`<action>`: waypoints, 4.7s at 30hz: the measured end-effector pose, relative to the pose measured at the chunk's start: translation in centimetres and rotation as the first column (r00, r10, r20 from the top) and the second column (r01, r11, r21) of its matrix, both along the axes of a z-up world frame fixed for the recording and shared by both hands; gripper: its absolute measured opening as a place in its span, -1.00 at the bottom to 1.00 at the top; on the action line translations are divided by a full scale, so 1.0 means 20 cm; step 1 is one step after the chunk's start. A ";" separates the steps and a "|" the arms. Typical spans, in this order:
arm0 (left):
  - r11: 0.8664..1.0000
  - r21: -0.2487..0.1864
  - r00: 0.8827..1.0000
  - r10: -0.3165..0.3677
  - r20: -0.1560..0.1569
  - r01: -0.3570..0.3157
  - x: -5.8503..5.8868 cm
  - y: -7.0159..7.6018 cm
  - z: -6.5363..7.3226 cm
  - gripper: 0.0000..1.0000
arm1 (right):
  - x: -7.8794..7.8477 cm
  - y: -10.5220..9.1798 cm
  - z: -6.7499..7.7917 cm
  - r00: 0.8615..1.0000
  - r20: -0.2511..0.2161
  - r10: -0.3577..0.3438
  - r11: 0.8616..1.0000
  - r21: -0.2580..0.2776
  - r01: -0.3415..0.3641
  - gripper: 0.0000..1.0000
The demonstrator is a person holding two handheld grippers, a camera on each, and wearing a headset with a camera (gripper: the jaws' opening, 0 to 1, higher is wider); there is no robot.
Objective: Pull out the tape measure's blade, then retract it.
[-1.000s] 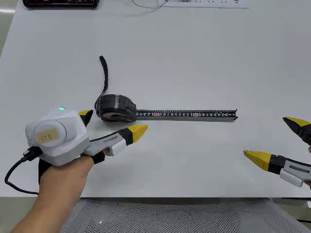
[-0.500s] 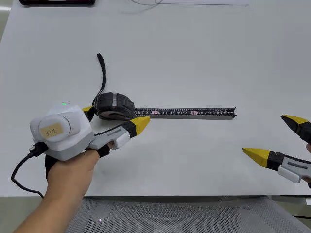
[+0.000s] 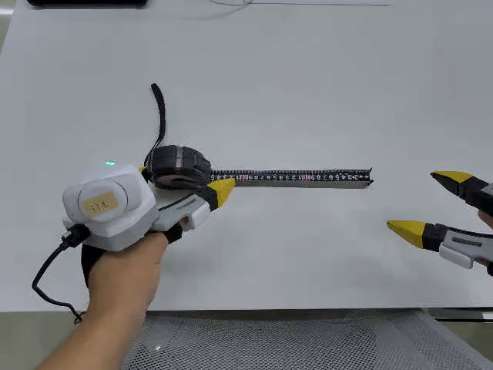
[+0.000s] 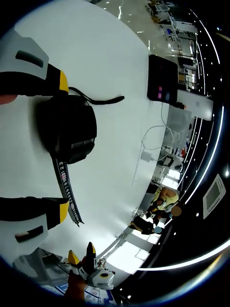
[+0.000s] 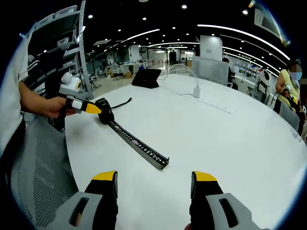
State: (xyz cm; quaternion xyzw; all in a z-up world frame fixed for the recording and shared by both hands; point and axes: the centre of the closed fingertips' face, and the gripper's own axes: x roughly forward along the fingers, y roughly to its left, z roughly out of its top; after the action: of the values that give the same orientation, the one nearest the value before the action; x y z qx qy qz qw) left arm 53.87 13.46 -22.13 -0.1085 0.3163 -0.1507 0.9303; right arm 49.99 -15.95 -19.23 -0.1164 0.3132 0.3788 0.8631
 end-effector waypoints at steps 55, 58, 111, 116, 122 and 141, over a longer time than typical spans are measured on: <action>0.981 0.075 0.983 0.179 -0.035 -0.176 0.07 0.11 -0.07 0.21 | 0.19 0.17 -0.22 0.865 -0.150 0.479 0.827 -0.253 -0.502 -0.39; 0.982 0.074 0.983 0.178 -0.033 -0.175 0.07 0.11 -0.07 0.20 | 0.19 0.17 -0.24 0.853 -0.164 0.496 0.810 -0.267 -0.522 -0.44; 0.983 0.093 0.984 0.162 -0.068 -0.156 0.07 0.11 -0.08 0.14 | 0.21 0.16 -0.36 0.784 -0.267 0.560 0.718 -0.315 -0.621 -0.80; 0.984 0.082 0.984 0.164 -0.067 -0.158 0.07 0.11 -0.09 0.14 | 0.21 0.18 -0.36 0.789 -0.269 0.553 0.723 -0.315 -0.615 -0.81; 0.985 0.066 0.984 0.161 -0.070 -0.157 0.07 0.11 -0.08 0.13 | 0.20 0.21 -0.35 0.787 -0.264 0.558 0.729 -0.297 -0.617 -0.81; 0.985 0.034 0.983 0.170 -0.075 -0.168 0.07 0.12 -0.08 0.14 | 0.21 0.32 -0.34 0.783 -0.249 0.570 0.738 -0.264 -0.621 -0.82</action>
State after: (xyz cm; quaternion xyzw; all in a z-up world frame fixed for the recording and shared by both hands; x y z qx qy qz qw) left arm 55.35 15.81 -23.83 -0.1279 0.3440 -0.0625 0.9281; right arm 54.13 -9.60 -25.93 -0.3251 0.3828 0.5846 0.6372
